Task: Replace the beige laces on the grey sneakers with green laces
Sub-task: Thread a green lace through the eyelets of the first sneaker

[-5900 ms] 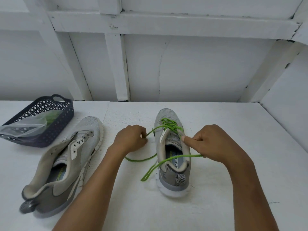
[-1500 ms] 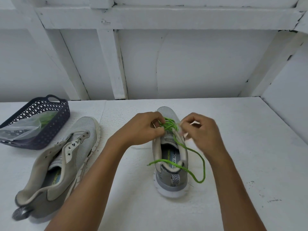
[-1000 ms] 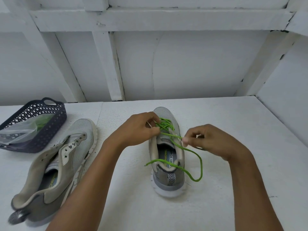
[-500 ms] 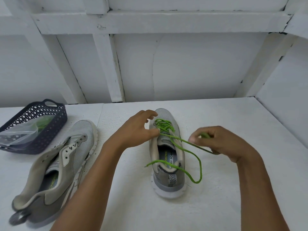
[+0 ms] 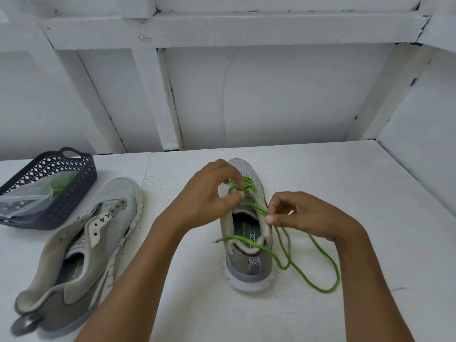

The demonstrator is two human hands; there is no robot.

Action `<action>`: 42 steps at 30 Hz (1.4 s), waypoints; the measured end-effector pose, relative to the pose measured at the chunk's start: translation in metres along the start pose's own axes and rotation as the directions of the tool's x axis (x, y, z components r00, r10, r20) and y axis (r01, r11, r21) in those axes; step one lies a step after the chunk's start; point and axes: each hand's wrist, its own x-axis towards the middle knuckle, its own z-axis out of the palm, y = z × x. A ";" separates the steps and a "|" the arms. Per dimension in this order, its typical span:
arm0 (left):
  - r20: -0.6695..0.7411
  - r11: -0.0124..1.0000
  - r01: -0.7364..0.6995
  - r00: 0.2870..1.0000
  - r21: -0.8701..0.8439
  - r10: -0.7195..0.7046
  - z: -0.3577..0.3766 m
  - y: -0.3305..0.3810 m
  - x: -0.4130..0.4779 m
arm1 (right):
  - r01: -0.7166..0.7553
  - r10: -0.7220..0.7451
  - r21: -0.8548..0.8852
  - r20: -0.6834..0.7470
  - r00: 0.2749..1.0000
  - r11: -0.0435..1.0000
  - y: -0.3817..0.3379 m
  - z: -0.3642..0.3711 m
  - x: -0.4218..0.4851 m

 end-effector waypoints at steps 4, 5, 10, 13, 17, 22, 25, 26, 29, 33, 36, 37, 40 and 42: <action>0.328 0.995 -0.093 0.941 0.021 0.081 -0.002 0.019 -0.001 | 0.004 -0.003 0.054 -0.024 1.000 0.999 0.001 -0.002 0.004; 0.406 0.992 -0.109 0.911 0.065 0.073 0.000 0.022 -0.001 | 0.002 0.002 0.106 -0.033 0.999 0.994 0.000 -0.003 0.005; 0.580 0.983 -0.089 0.814 0.160 -0.021 -0.003 0.028 -0.001 | 0.022 0.001 0.180 -0.126 0.992 0.983 -0.002 -0.004 0.006; 0.668 0.992 -0.012 0.741 0.125 -0.075 -0.009 0.032 -0.004 | 0.034 0.011 0.229 -0.193 0.981 0.973 -0.002 -0.005 0.007; 0.697 0.997 -0.007 0.715 0.080 -0.051 -0.012 0.033 -0.008 | 0.045 0.027 0.286 -0.243 0.970 0.957 -0.002 -0.006 0.010; 0.435 0.969 0.057 0.899 -0.242 0.056 -0.028 0.016 -0.008 | 0.021 0.052 0.272 -0.256 0.965 0.962 0.001 -0.005 0.011; 0.125 0.697 0.076 0.992 -0.713 0.020 -0.040 0.002 -0.006 | 0.044 0.023 0.233 -0.281 0.959 0.972 0.001 -0.004 0.011; 0.062 0.543 0.053 0.998 -0.838 -0.002 -0.043 -0.002 -0.005 | 0.054 0.013 0.229 -0.279 0.960 0.972 0.002 -0.004 0.011; 0.004 0.172 0.024 0.993 -0.985 -0.116 -0.045 -0.011 -0.003 | 0.042 0.028 0.351 -0.192 0.981 0.935 0.001 -0.002 0.011; 0.079 0.102 0.118 0.942 -0.988 -0.327 -0.049 -0.018 -0.005 | -0.035 0.039 0.262 -0.011 0.999 0.964 -0.003 0.001 0.010; 0.113 0.459 0.359 0.869 -0.813 -0.481 -0.052 -0.029 -0.004 | -0.011 0.017 0.261 -0.020 1.000 0.965 0.000 0.001 0.008; 0.101 0.635 0.472 0.843 -0.612 -0.529 -0.052 -0.033 -0.003 | 0.000 0.011 0.250 -0.045 0.999 0.968 0.002 0.000 0.009; 0.166 0.795 0.570 0.780 0.206 -0.603 -0.048 -0.047 -0.001 | 0.022 0.022 0.270 -0.159 0.987 0.963 0.002 0.000 0.013; 0.216 0.774 0.491 0.770 0.401 -0.601 -0.042 -0.043 -0.004 | 0.040 0.028 0.273 -0.241 0.970 0.961 0.000 0.001 0.017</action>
